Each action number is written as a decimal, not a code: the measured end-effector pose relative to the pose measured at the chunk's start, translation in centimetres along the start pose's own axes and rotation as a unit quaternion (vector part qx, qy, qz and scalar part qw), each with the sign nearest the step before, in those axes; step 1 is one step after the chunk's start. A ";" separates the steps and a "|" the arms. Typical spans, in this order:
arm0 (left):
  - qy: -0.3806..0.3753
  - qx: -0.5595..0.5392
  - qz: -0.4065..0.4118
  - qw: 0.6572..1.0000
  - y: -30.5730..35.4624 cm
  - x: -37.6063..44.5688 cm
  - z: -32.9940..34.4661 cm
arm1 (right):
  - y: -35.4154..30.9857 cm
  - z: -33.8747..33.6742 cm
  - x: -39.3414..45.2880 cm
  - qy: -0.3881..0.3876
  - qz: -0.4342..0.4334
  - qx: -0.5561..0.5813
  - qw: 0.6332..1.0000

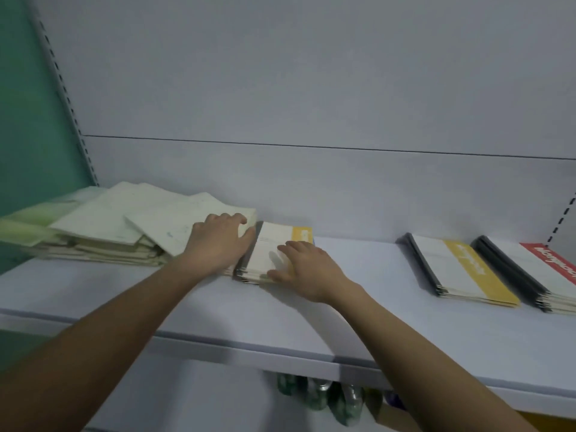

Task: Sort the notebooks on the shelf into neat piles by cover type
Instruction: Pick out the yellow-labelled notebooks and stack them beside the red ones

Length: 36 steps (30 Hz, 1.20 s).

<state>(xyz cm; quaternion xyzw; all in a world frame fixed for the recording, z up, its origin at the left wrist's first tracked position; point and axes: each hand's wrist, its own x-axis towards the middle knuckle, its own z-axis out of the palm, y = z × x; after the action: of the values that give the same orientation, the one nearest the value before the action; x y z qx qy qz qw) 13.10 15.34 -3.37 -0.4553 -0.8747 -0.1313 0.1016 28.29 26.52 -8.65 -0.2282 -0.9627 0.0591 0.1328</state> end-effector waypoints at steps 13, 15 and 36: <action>0.052 -0.268 0.086 0.958 -4.5 -4.6 2.5 | -5.8 3.0 -2.7 -0.056 0.060 -0.125 0.989; 0.044 -0.309 0.084 0.947 -4.7 -5.3 3.9 | -6.4 2.3 -3.3 -0.065 0.064 -0.111 0.990; -0.168 -0.760 -0.144 0.612 -4.3 -1.2 -1.8 | -6.2 -0.2 -3.3 0.062 0.185 0.092 0.976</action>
<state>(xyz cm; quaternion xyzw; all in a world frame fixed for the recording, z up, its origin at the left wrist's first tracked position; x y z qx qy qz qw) 10.31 11.45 -2.64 -0.2519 -0.5179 -0.6829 -0.4495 28.59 19.47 -8.10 -0.3927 -0.8840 0.1572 0.1991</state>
